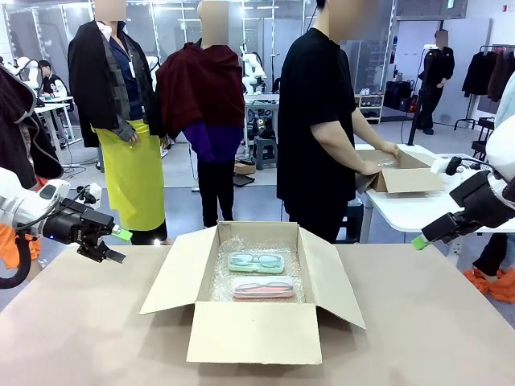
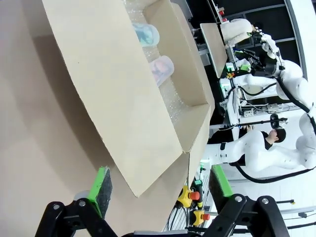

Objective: Pack the glasses set securely to prepare it for shipping.
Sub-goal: Position the Package Box on the left side of the table.

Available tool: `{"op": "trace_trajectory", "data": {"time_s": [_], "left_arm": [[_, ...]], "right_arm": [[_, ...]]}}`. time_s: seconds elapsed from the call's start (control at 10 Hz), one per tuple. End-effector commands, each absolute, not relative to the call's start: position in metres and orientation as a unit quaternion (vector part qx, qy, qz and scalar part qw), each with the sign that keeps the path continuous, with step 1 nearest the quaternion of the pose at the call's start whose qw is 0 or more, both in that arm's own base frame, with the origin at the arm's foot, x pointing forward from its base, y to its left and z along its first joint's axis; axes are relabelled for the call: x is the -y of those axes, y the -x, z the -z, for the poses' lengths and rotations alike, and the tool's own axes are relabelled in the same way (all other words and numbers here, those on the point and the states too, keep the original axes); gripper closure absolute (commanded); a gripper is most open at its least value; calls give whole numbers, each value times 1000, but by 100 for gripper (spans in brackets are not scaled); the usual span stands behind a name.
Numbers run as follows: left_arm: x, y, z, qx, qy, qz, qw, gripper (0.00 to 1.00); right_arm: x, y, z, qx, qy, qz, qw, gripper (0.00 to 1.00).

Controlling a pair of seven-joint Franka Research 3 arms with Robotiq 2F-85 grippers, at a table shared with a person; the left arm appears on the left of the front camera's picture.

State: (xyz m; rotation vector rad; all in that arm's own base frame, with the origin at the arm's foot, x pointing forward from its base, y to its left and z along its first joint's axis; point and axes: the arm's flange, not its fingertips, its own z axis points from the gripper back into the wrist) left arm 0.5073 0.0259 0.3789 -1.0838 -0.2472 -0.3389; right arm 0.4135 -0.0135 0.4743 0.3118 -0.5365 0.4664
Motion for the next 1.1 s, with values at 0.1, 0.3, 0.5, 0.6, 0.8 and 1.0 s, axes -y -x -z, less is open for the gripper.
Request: {"op": "trace_trajectory", "data": {"time_s": [0.1, 0.3, 0.5, 0.6, 0.8, 1.0], "left_arm": [[-26, -507, -379, 117, 512, 160, 836, 0], [-24, -528, -355, 108, 539, 144, 823, 0], [-20, -536, -333, 107, 539, 133, 825, 0], [-17, -540, -322, 104, 544, 122, 823, 0], [-6, -548, -298, 119, 553, 101, 818, 0], [3, -554, -276, 118, 574, 79, 806, 0]], "right_arm": [[13, -413, -475, 263, -150, -227, 926, 0], [13, -413, -475, 263, -150, -227, 926, 0], [13, -413, -475, 263, -150, -227, 926, 0], [13, -413, -475, 263, -150, -227, 926, 0], [13, -413, -475, 263, -150, -227, 926, 0], [13, -413, -475, 263, -150, -227, 926, 0]]}}
